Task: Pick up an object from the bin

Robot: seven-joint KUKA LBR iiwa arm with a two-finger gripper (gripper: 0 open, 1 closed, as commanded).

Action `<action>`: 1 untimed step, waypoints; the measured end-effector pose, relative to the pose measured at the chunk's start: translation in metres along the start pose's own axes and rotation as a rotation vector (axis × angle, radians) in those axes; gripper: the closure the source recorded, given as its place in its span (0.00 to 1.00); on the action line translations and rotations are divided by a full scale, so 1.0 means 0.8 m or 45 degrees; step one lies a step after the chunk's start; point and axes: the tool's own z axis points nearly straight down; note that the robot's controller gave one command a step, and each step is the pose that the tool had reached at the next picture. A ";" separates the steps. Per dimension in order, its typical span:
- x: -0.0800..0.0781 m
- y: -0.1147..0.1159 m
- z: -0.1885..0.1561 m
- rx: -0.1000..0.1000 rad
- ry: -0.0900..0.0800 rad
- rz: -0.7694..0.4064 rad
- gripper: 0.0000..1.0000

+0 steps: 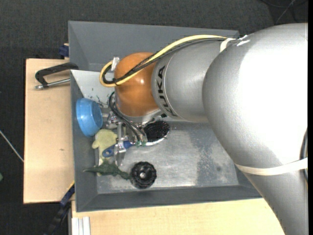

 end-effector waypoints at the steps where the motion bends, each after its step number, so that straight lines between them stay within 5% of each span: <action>1: 0.000 -0.001 -0.001 -0.002 -0.001 -0.002 0.00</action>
Offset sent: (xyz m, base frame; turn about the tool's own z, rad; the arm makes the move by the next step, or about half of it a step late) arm 0.0000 0.0000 0.0000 0.0000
